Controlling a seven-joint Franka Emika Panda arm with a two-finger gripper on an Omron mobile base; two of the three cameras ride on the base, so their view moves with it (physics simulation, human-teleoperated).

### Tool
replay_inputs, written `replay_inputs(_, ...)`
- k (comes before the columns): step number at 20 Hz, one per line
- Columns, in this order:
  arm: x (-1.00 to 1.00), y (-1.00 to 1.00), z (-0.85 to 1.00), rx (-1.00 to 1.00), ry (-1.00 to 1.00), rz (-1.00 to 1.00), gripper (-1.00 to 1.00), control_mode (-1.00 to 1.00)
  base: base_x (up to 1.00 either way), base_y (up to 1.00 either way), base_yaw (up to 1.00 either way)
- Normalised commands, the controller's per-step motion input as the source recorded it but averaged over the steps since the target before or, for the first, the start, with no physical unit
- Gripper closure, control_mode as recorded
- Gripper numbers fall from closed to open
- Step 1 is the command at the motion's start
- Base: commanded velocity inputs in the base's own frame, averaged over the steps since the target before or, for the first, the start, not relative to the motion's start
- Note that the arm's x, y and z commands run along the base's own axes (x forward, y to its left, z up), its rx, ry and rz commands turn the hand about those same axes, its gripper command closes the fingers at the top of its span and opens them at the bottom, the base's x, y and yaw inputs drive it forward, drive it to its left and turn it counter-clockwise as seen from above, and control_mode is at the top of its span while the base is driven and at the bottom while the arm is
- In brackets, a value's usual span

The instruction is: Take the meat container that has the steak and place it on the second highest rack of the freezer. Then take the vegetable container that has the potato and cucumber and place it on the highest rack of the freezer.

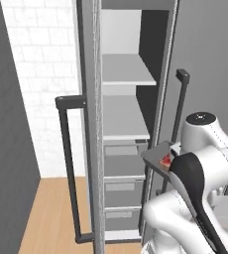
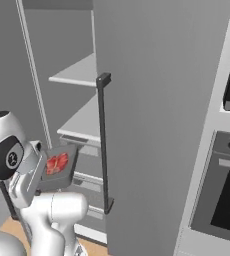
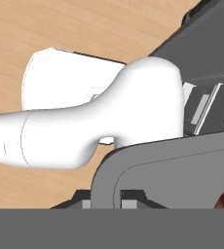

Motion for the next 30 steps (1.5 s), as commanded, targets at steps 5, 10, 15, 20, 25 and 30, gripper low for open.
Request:
replay_inputs(5, 0.0, 0.0, 0.0, 0.0, 0.0, 0.0, 1.0, 1.0, 0.49, 0.04, -0.01)
replay_inputs(10, 0.0, 0.0, 0.0, 0.0, 0.0, 0.0, 1.0, 1.0, 0.42, 0.06, -0.1)
replay_inputs(15, 0.0, 0.0, 0.0, 0.0, 0.0, 0.0, 1.0, 1.0, 0.06, 0.27, -0.15)
replay_inputs(20, 0.0, 0.0, 0.0, 0.0, 0.0, 0.0, 1.0, 1.0, 0.08, 0.54, -0.22)
replay_inputs(25, 0.0, 0.0, 0.0, 0.0, 0.0, 0.0, 1.0, 1.0, 0.0, 0.63, -0.16)
replay_inputs(30, 0.0, 0.0, 0.0, 0.0, 0.0, 0.0, 1.0, 1.0, 0.0, 0.75, -0.21)
